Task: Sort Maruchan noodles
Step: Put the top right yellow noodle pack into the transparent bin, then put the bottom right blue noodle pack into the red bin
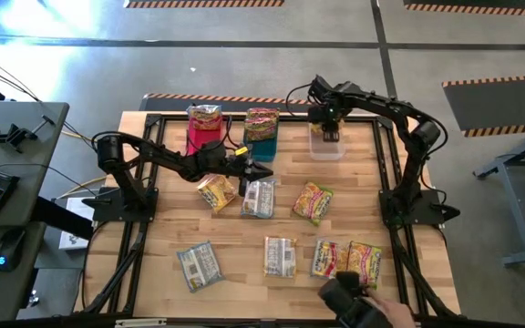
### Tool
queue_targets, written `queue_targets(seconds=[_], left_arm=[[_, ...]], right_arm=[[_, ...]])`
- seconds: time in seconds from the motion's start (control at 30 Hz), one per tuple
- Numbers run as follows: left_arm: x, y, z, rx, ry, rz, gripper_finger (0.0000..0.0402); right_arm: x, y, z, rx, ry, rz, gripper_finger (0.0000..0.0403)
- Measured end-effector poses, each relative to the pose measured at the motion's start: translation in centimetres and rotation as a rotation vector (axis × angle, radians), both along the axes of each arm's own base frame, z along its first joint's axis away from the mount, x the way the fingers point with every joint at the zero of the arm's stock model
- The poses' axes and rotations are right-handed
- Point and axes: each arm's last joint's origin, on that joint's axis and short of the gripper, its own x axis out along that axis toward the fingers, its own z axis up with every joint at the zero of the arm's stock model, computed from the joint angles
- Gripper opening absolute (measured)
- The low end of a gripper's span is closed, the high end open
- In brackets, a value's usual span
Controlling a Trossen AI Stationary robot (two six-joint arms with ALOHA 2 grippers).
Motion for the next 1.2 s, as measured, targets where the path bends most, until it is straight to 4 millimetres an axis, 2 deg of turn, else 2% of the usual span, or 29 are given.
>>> queue_targets(seconds=[0.23,0.4,0.6,1.0,1.1,1.2], left_arm=[[0.0,0.0,0.0,0.0,0.0,0.0,0.0],[0.0,0.0,0.0,-0.003,0.004,0.0,0.0],[0.0,0.0,-0.1,-0.004,0.006,0.0,0.0],[0.0,0.0,-0.1,-0.004,0.007,0.0,0.0],[0.0,0.0,-0.1,-0.003,0.007,0.0,0.0],[0.0,0.0,-0.1,-0.004,0.01,0.0,0.0]], right_arm=[[0.3,-0.1,0.6,-0.09,-0.006,-0.044,0.0211],[0.2,-0.1,0.6,-0.084,-0.006,-0.08,0.0235],[0.0,0.2,1.2,-0.083,-0.017,-0.109,0.0237],[-1.0,1.6,5.2,-0.151,-0.118,-0.132,0.0238],[-1.7,2.5,6.4,-0.136,-0.145,-0.168,0.0227],[-2.5,3.9,7.8,-0.096,-0.169,-0.209,0.0194]])
